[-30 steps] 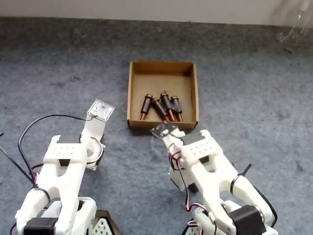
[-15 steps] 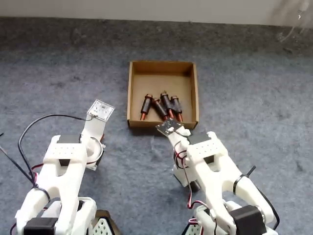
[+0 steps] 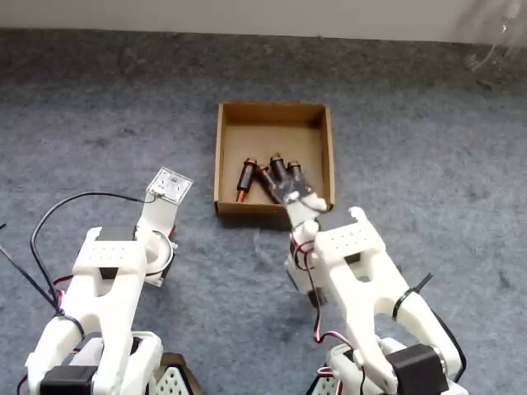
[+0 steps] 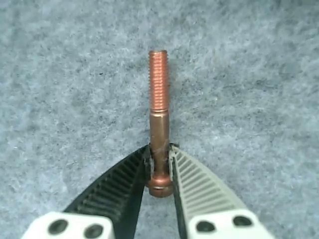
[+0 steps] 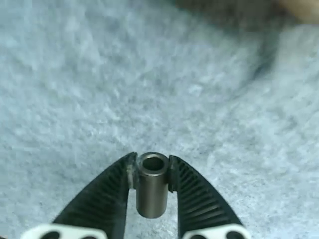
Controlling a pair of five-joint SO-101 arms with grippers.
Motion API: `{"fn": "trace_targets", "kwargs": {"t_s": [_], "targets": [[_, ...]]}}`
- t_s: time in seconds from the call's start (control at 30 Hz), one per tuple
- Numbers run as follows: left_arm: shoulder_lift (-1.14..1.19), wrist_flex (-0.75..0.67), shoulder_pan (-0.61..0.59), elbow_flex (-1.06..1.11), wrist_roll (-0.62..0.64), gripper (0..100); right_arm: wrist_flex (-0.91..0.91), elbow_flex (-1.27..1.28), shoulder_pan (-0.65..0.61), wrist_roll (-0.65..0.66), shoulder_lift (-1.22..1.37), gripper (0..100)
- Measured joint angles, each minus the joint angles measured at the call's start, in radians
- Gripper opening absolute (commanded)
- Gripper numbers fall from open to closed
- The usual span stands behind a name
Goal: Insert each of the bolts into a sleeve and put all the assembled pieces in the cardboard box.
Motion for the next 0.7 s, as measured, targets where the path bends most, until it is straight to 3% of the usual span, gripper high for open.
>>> {"fn": "trace_targets", "kwargs": {"t_s": [0.43,0.7], "targets": [[0.000,0.000,0.000,0.000,0.000,0,-0.095,-0.109,0.000,-0.072,0.265,0.9],[0.000,0.000,0.000,0.000,0.000,0,-0.104,-0.110,-0.002,-0.074,0.316,10.2]]}}
